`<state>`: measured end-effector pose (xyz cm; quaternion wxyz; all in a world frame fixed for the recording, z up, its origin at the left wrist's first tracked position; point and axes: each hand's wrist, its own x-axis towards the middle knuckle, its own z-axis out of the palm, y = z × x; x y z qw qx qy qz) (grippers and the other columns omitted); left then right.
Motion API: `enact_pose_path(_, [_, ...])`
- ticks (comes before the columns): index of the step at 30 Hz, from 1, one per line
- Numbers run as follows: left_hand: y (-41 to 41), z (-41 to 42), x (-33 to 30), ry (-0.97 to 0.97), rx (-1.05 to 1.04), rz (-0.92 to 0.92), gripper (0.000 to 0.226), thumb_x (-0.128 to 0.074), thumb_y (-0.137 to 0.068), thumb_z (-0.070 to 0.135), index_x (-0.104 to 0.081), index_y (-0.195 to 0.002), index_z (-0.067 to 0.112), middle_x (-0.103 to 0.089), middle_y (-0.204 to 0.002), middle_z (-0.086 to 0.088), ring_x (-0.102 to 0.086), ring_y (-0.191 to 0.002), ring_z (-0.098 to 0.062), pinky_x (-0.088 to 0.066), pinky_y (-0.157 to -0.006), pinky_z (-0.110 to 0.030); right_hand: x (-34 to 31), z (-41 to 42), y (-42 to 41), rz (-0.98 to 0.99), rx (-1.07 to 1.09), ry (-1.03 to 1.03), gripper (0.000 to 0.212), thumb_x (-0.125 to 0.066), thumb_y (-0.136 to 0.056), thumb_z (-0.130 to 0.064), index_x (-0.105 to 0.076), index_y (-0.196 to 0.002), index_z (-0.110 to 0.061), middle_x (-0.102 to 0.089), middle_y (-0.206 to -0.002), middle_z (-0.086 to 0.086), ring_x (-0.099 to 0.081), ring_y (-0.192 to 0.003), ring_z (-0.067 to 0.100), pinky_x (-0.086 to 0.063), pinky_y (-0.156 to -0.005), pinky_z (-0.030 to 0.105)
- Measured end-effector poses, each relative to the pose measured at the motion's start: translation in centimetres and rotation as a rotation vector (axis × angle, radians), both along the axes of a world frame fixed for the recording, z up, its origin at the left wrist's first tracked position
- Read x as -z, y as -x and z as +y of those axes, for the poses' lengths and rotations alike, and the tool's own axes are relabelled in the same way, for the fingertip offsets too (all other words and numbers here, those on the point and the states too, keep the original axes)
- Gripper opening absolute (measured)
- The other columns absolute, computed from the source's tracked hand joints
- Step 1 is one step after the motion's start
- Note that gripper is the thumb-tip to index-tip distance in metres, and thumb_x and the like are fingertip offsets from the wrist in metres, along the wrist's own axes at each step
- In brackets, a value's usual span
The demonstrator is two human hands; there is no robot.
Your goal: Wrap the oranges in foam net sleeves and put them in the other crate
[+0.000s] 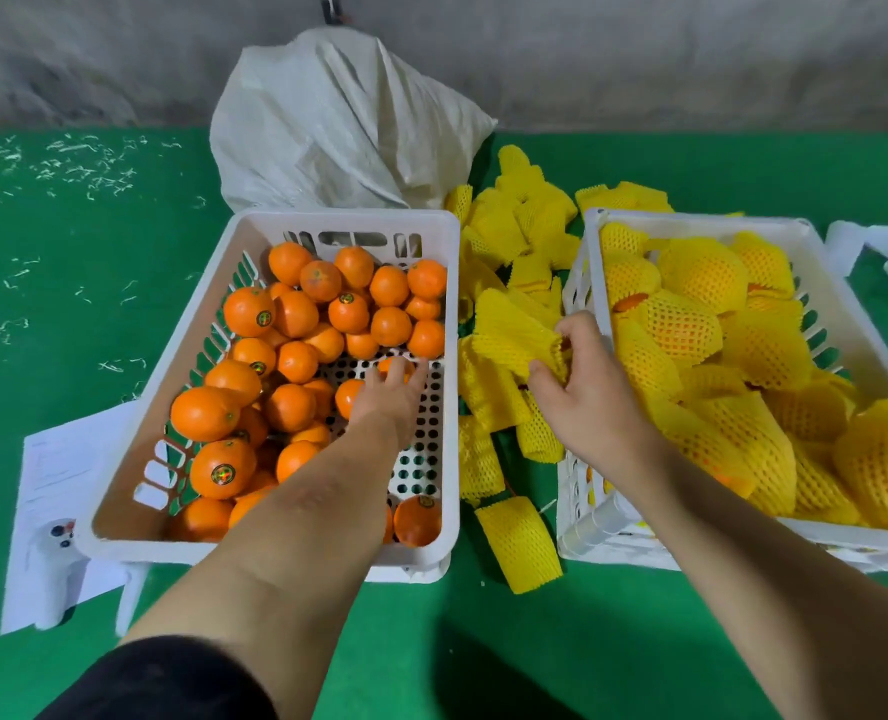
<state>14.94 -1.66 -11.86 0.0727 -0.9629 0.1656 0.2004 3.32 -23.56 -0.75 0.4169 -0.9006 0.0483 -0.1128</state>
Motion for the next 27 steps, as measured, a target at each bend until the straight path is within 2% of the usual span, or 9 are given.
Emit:
enact_pose_path(3, [0.3,0.5,0.9,-0.093,0.000,-0.102,0.101,-0.069,-0.098,0.016,0.004,-0.167,0.022,-0.008,-0.168,-0.023,-0.015,-0.154,-0.049,-0.031,-0.124,-0.050,0.0,0.1,0.2,-0.023,-0.005,-0.008,0.026,-0.063,-0.100,-0.026,-0.042,-0.115,-0.026,-0.047,-0.076,-0.008,-0.049,-0.054,-0.001,-0.035,-0.044,0.015])
enact_pose_path(7, [-0.3,0.6,1.1,0.043,-0.031,-0.137,0.088,-0.072,-0.091,0.002,-0.022,-0.159,0.027,-0.029,-0.164,-0.014,-0.033,-0.147,-0.046,-0.045,-0.112,-0.048,-0.6,0.4,0.5,-0.026,-0.026,-0.096,0.042,-0.064,-0.100,-0.022,-0.040,-0.134,-0.025,-0.052,-0.078,-0.011,-0.052,-0.052,-0.001,-0.035,-0.042,0.014])
enact_pose_path(11, [-0.1,0.7,-0.3,0.197,-0.048,-0.158,0.087,-0.075,-0.094,0.041,-0.026,-0.164,0.030,-0.046,-0.147,-0.008,-0.052,-0.133,-0.035,-0.052,-0.097,-0.045,-0.4,0.2,0.5,-0.005,-0.043,-0.102,0.054,-0.059,-0.101,-0.024,-0.041,-0.147,-0.046,-0.053,-0.064,-0.006,-0.038,-0.039,0.009,-0.030,-0.037,0.025])
enact_pose_path(14, [-0.3,1.2,-3.3,0.599,-0.237,-0.311,0.076,-0.073,-0.092,0.055,-0.045,-0.157,0.027,-0.049,-0.144,-0.004,-0.057,-0.125,-0.028,-0.056,-0.089,-0.044,-0.3,0.1,0.2,-0.002,-0.019,-0.057,0.027,-0.059,-0.101,-0.031,-0.060,-0.127,-0.036,-0.052,-0.052,-0.012,-0.043,-0.041,0.010,-0.031,-0.041,0.027])
enact_pose_path(17, [1.1,0.9,-7.2,1.142,-0.488,-0.374,0.078,-0.075,-0.088,0.059,-0.048,-0.154,0.026,-0.052,-0.147,0.002,-0.057,-0.126,-0.016,-0.054,-0.096,-0.038,-0.4,0.2,0.1,0.024,-0.022,-0.187,0.025,-0.049,-0.106,-0.034,-0.061,-0.128,-0.034,-0.065,-0.064,-0.012,-0.067,-0.061,0.005,-0.052,-0.056,0.027])
enact_pose_path(19, [3.5,-0.2,-9.5,1.504,-0.581,-0.189,0.076,-0.076,-0.086,0.059,-0.052,-0.151,0.029,-0.059,-0.142,0.006,-0.065,-0.122,-0.013,-0.058,-0.098,-0.037,-0.5,0.2,0.2,-0.017,-0.016,-0.260,0.029,-0.043,-0.109,-0.027,-0.061,-0.131,-0.033,-0.069,-0.072,-0.006,-0.068,-0.069,-0.001,-0.050,-0.060,0.015])
enact_pose_path(21, [6.3,-1.8,-10.9,1.711,-0.559,0.054,0.063,-0.078,-0.083,0.057,-0.059,-0.140,0.036,-0.066,-0.132,0.005,-0.074,-0.107,-0.018,-0.063,-0.082,-0.033,-0.4,0.2,0.2,-0.056,-0.004,-0.242,0.022,-0.049,-0.107,-0.027,-0.063,-0.123,-0.031,-0.071,-0.078,-0.005,-0.066,-0.067,-0.001,-0.047,-0.054,0.016])
enact_pose_path(25, [10.2,-4.0,-11.0,1.772,-0.409,0.354,0.048,-0.080,-0.087,0.037,-0.062,-0.131,0.031,-0.063,-0.130,-0.011,-0.077,-0.093,-0.019,-0.062,-0.075,-0.031,-0.2,0.2,0.2,-0.091,0.037,-0.288,0.027,-0.062,-0.101,-0.018,-0.060,-0.126,-0.029,-0.065,-0.074,-0.019,-0.056,-0.058,-0.001,-0.044,-0.054,0.021])
enact_pose_path(27, [10.6,-3.6,-11.2,1.774,-0.400,0.433,0.050,-0.077,-0.088,0.034,-0.060,-0.133,0.025,-0.061,-0.133,-0.012,-0.077,-0.094,-0.022,-0.062,-0.078,-0.033,-0.5,0.1,0.1,-0.065,0.061,-0.371,0.055,-0.065,-0.099,-0.012,-0.044,-0.146,-0.032,-0.066,-0.106,-0.001,-0.054,-0.077,0.007,-0.053,-0.073,0.031])
